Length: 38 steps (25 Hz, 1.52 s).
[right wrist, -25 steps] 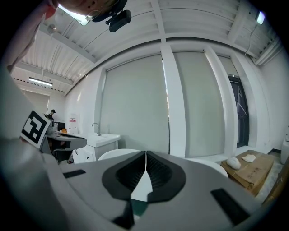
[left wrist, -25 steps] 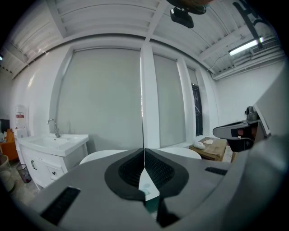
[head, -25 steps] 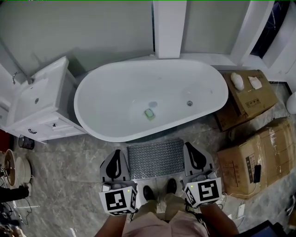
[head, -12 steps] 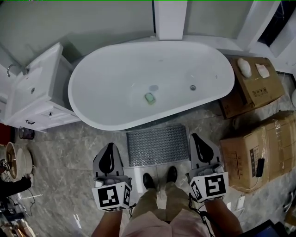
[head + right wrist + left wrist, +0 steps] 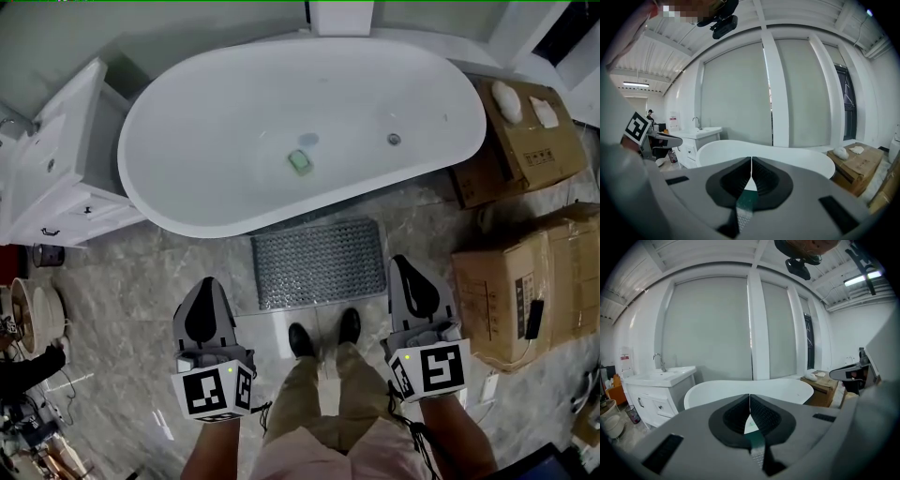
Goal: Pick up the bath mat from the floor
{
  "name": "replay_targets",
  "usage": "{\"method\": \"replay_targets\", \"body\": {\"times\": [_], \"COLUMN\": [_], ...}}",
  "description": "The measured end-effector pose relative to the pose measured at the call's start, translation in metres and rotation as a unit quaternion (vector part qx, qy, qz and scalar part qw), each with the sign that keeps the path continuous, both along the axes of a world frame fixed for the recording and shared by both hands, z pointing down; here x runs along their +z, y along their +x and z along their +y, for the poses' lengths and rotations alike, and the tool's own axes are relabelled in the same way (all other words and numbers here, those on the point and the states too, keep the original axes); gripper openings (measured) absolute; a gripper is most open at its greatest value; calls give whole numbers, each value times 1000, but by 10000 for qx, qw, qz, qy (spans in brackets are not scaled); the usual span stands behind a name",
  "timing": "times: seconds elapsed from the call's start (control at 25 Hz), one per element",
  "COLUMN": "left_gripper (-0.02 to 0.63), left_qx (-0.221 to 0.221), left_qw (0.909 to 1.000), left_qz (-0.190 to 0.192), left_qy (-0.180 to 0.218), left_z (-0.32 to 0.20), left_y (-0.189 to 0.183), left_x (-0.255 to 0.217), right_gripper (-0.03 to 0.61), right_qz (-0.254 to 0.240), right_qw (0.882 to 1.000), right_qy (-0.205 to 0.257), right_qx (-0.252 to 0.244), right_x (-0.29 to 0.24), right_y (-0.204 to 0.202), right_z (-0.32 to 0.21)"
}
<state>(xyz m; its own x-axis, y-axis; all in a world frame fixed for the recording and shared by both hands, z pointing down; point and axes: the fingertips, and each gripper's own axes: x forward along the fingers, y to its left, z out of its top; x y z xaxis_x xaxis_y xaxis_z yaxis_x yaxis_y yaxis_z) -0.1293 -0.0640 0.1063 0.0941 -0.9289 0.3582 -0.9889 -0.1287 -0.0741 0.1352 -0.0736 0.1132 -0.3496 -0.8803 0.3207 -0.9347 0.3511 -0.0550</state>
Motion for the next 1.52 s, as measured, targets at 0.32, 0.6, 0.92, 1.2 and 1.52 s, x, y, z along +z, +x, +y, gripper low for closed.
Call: {"method": "replay_targets", "body": {"times": [0.32,0.6,0.92,1.2,1.52], "left_gripper": [25,25,25,25,26], "left_qx": [-71,-89,-151,-127,-137], "left_qw": [9995,9983,9954,9945,9940], "left_qz": [21,-20,-129,-133,-212], "left_qy": [-316,-577,-935,-1032,-1066], "left_z": [11,24,49,55,53], "left_y": [-8,-15,-33,-42,-60], "left_x": [46,87,140,184,225], "right_gripper": [17,17,17,17,17], "right_qz": [45,167,219,266,347], "right_qw": [9991,9975,9950,9936,9933], "right_qy": [-413,-687,-973,-1082,-1052], "right_qx": [112,79,84,200,325], "right_x": [51,92,144,187,227], "right_y": [9,18,25,27,34], "right_z": [18,28,42,52,53]}}
